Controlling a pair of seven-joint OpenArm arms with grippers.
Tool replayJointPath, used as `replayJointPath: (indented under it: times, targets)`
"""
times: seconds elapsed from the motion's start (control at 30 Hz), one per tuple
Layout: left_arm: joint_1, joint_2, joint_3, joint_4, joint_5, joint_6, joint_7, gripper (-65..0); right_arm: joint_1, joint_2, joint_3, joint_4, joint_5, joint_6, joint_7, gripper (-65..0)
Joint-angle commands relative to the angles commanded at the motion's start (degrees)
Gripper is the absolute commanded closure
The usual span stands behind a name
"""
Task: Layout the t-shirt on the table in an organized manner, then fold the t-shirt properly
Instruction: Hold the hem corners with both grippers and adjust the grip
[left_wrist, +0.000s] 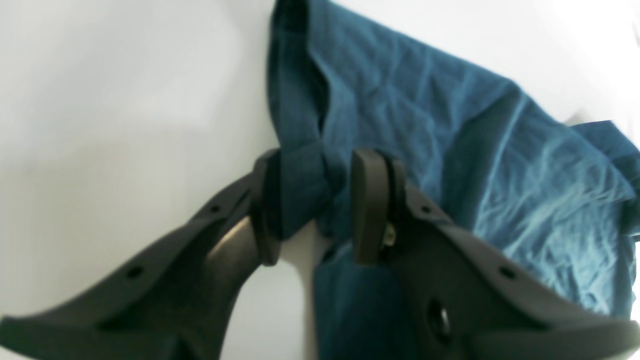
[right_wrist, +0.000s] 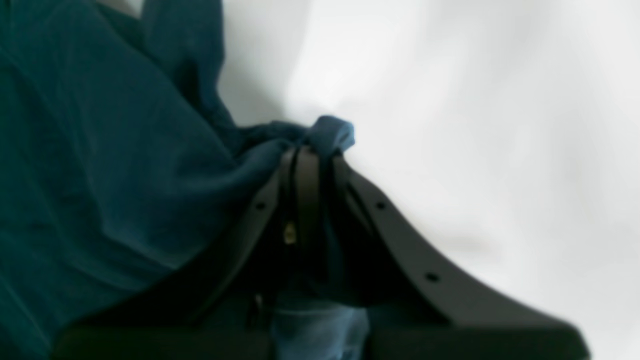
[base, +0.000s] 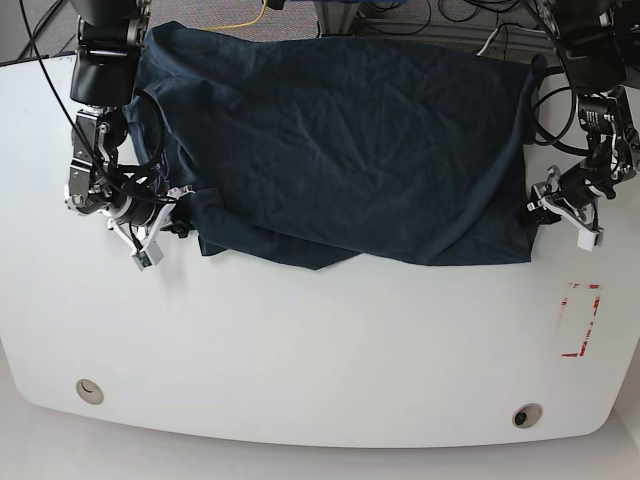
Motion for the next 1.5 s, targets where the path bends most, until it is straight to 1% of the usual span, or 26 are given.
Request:
replayJointPath:
  times: [0.23,0.3,0.37,0.43,0.53,0.73,1.0,1.1,1.23,1.37,1.5]
  targets:
    - [0.1,-0.4,0.0,0.0,0.0,-0.1,0.0,-19.2,0.0,-0.1,0.0,0.0,0.0,0.00,0.0,-0.3]
    - [0.1,-1.1,0.0,0.0,0.0,-0.1,0.0,-19.0,0.0,-0.2,0.0,0.0,0.0,0.00,0.0,-0.3]
    - [0.1,-1.2,0.0,0.0,0.0,-0.1,0.0,-18.7,0.0,-0.2,0.0,0.0,0.1,0.00,0.0,-0.3]
    - [0.1,-1.2,0.0,0.0,0.0,-0.1,0.0,-16.8,0.0,-0.2,0.0,0.0,0.1,0.00,0.0,-0.3]
    - [0.0,-1.2,0.2,0.0,0.2,-0.1,0.0,-11.8,0.0,-0.2,0.0,0.0,0.2,0.00,0.0,-0.3]
    - [-0.3,-1.1,0.4,-0.1,0.3,0.0,0.0,-8.3,0.0,-0.2,0.0,0.0,0.3,0.00,0.0,-0.3]
    - [-1.0,-1.1,2.1,0.0,0.0,0.0,0.0,0.0,0.2,-0.3,0.0,0.0,0.4,0.00,-0.1,-0.3]
    - [-1.4,-1.0,2.1,0.3,-0.1,-0.1,0.0,0.0,0.3,-0.3,0.0,0.0,0.4,0.00,-0.1,-0.3]
    - [-1.4,-1.0,1.8,4.6,-0.1,-0.1,-0.4,0.0,0.4,-0.2,0.0,0.0,0.4,0.00,-0.1,-0.3]
    - [-1.1,-1.1,0.0,8.6,-0.1,-0.1,-0.3,0.0,0.4,0.0,0.0,0.1,0.4,0.00,-0.1,-0.3]
    - [-1.1,-1.4,-1.3,12.6,0.0,-0.1,-0.2,0.0,0.8,0.1,0.0,2.8,0.2,0.00,-0.2,-0.3]
